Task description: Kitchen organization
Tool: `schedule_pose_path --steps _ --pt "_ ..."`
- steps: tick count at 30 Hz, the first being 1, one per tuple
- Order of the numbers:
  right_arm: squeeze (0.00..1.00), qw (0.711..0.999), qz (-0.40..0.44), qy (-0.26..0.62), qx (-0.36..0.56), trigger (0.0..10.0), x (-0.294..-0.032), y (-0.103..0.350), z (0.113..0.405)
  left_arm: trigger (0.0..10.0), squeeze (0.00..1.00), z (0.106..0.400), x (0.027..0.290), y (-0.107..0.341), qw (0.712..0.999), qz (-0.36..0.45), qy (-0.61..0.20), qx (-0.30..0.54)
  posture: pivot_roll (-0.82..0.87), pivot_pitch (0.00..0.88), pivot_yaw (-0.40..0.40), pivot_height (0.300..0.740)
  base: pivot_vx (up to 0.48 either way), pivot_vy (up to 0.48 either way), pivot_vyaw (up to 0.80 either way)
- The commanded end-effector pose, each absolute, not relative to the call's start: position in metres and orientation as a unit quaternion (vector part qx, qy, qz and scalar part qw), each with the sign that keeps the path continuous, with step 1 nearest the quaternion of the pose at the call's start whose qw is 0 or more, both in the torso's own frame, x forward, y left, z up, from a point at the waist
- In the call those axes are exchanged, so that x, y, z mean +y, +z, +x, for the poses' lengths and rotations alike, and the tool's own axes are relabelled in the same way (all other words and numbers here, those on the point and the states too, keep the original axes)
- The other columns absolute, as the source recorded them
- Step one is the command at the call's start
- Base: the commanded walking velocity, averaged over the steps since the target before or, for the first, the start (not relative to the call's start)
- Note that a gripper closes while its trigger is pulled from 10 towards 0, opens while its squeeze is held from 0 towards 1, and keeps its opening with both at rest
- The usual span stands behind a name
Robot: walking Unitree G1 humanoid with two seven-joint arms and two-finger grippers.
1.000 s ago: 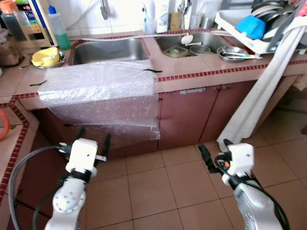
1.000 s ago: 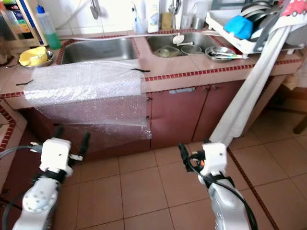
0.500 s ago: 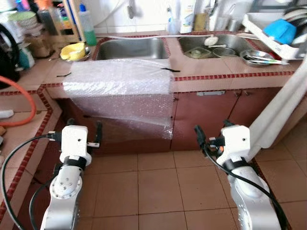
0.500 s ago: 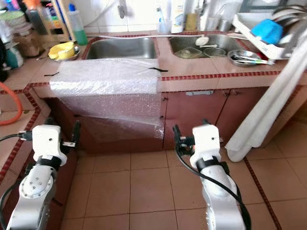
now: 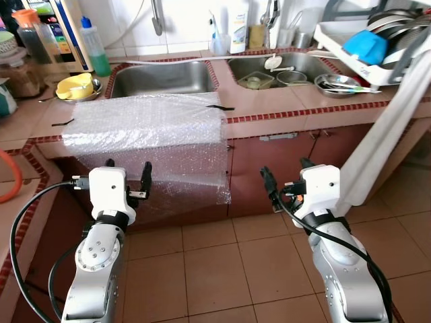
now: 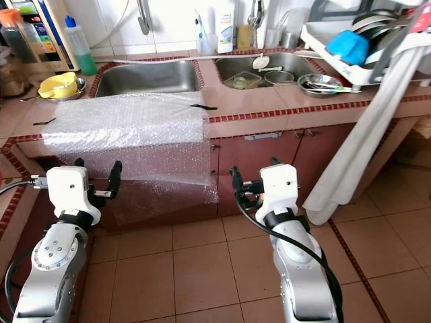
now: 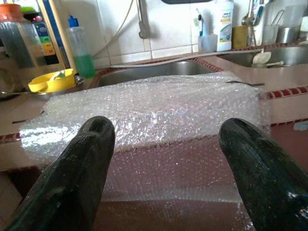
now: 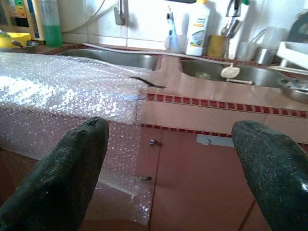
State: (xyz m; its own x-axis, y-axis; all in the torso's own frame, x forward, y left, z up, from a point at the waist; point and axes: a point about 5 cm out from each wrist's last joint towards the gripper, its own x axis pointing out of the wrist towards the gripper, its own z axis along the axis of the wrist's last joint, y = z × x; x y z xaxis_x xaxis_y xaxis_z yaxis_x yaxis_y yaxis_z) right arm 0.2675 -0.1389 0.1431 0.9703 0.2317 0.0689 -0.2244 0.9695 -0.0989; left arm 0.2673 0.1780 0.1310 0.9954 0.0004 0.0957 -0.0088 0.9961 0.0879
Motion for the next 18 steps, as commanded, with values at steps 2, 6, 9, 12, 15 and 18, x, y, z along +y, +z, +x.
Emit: schedule_pose_path --steps 2,6,9,12,15,18 --pt "0.0 0.992 -0.044 0.115 -0.035 10.0 -0.1403 0.1419 0.2663 10.0 0.0 0.2682 0.1811 0.1356 0.997 0.05 0.008 -0.054 0.04 0.0 0.045 0.74 0.45 0.0 0.0" --pt "0.0 0.991 -0.048 0.119 -0.038 10.0 -0.14 0.1439 0.267 10.0 0.0 0.2693 0.1811 0.1362 0.997 0.05 0.01 -0.051 0.04 0.0 0.046 0.74 0.45 0.0 0.0" --pt "0.0 0.991 -0.05 0.118 -0.039 10.0 -0.1402 0.144 0.2664 10.0 0.0 0.2685 0.1826 0.1351 0.997 0.05 0.014 -0.049 0.04 0.0 0.045 0.74 0.442 0.0 0.0" --pt "0.0 0.99 -0.052 0.121 -0.039 10.0 -0.1393 0.144 0.2653 10.0 0.0 0.2679 0.1815 0.1343 0.998 0.05 0.012 -0.047 0.04 0.0 0.047 0.74 0.435 0.0 0.0" --pt "0.0 0.99 -0.05 0.123 -0.039 10.0 -0.1378 0.1437 0.2646 10.0 0.0 0.2675 0.1815 0.1337 0.998 0.05 0.011 -0.043 0.04 0.0 0.049 0.74 0.434 0.0 0.35" --pt "0.0 0.99 -0.05 0.125 -0.037 10.0 -0.1375 0.1431 0.264 10.0 0.0 0.2673 0.1804 0.1328 0.998 0.049 0.009 -0.039 0.04 0.0 0.048 0.74 0.435 0.0 0.49"
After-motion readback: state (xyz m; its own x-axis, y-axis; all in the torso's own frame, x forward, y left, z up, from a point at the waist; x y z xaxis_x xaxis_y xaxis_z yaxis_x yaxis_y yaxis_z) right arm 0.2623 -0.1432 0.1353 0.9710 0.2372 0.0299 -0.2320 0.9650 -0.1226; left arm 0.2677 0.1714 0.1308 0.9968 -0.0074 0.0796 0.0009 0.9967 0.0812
